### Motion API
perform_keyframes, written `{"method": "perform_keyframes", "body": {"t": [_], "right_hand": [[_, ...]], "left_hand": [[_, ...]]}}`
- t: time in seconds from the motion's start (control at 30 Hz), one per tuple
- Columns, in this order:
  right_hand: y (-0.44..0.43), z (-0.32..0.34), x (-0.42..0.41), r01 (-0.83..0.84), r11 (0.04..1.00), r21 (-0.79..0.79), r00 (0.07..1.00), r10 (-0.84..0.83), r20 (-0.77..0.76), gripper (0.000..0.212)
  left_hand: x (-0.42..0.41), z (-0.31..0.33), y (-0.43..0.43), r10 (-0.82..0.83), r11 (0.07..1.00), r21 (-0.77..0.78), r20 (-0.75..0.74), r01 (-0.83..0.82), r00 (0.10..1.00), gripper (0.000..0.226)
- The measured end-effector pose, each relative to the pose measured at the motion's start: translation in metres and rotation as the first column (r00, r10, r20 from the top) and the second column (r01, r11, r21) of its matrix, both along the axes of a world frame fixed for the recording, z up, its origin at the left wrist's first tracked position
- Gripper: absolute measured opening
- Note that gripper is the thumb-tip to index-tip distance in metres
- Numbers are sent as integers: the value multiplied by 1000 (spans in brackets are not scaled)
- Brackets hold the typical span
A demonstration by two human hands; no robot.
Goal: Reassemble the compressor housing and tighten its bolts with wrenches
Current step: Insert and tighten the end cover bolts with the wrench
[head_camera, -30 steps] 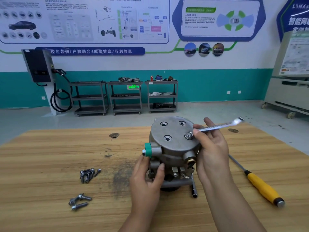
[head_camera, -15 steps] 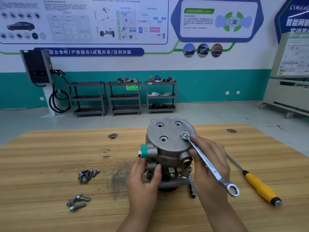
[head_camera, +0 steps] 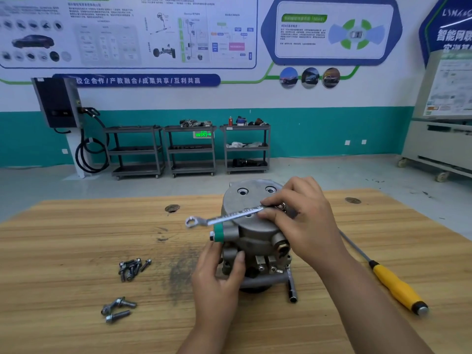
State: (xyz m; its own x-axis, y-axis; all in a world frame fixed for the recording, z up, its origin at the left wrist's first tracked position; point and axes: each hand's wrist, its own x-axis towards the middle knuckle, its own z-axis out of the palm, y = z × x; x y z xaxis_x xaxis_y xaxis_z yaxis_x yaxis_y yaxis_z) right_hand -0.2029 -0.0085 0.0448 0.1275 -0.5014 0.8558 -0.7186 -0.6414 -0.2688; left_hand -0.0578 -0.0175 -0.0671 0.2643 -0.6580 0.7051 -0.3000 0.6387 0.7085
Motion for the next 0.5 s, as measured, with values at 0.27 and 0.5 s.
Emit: {"method": "perform_keyframes", "body": {"t": [0.27,0.5], "right_hand": [[-20,5,4,103,921,374,984,-150,98,8],[-25,-5,-3,-570,776,271,462,30,886,40]], "left_hand": [[-3,-3,-1,-7,998,55,10,7,1000,37],[-2,-3,-1,2,999,45,13,-3,1000,34]]}}
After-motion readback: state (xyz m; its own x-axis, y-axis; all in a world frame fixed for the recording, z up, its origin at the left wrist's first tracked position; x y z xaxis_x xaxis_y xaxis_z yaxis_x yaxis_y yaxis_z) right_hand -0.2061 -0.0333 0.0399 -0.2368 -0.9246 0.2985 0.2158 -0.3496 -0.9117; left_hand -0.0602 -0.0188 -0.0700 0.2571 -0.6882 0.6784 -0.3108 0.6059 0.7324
